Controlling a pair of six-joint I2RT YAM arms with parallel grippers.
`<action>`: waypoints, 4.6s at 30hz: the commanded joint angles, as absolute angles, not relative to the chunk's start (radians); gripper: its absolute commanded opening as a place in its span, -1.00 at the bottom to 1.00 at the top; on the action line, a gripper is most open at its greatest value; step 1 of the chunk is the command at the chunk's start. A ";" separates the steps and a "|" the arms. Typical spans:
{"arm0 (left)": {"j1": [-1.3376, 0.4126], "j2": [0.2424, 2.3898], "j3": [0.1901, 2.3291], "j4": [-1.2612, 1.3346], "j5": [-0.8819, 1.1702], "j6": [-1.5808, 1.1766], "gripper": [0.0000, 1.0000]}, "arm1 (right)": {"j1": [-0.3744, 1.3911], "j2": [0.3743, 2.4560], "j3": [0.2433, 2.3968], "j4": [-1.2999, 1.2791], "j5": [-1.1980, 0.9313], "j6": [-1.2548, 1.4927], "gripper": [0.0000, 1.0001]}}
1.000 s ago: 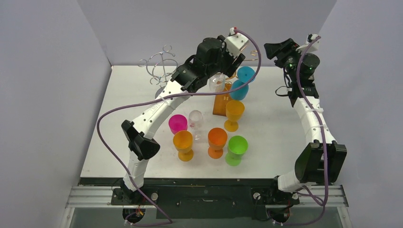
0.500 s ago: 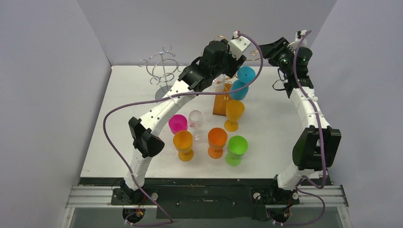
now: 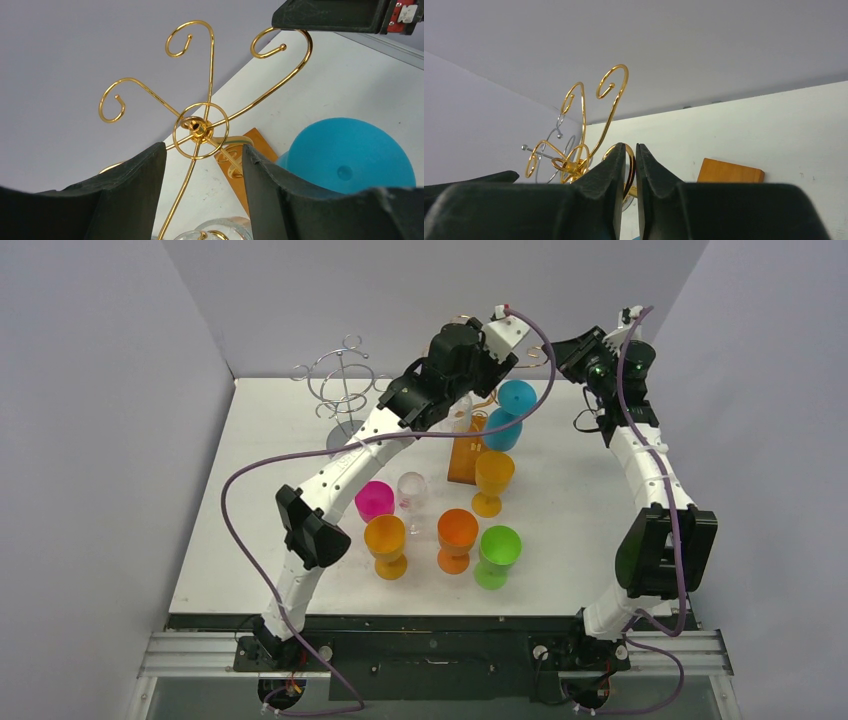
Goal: Place the wine glass upside down on the wine glass rack
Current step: Adjust the wine rack at the center of the board.
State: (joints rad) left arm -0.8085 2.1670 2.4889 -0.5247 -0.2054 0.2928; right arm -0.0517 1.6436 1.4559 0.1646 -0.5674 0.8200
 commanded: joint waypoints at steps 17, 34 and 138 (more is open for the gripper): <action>-0.643 2.034 2.509 -0.606 -0.154 0.117 0.09 | -0.009 1.526 1.348 0.152 -0.419 0.748 -1.00; -0.552 2.054 2.520 -0.826 0.106 0.211 0.37 | -0.006 1.539 1.367 0.108 -0.432 0.716 -1.00; -0.411 1.907 1.820 0.215 0.382 1.092 0.18 | 0.114 1.507 1.308 0.083 -0.492 0.731 -1.00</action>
State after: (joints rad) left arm -0.4164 1.9614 1.8118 0.1608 0.4225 1.1099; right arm 0.0544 1.5219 1.3113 0.1997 -0.3702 0.7528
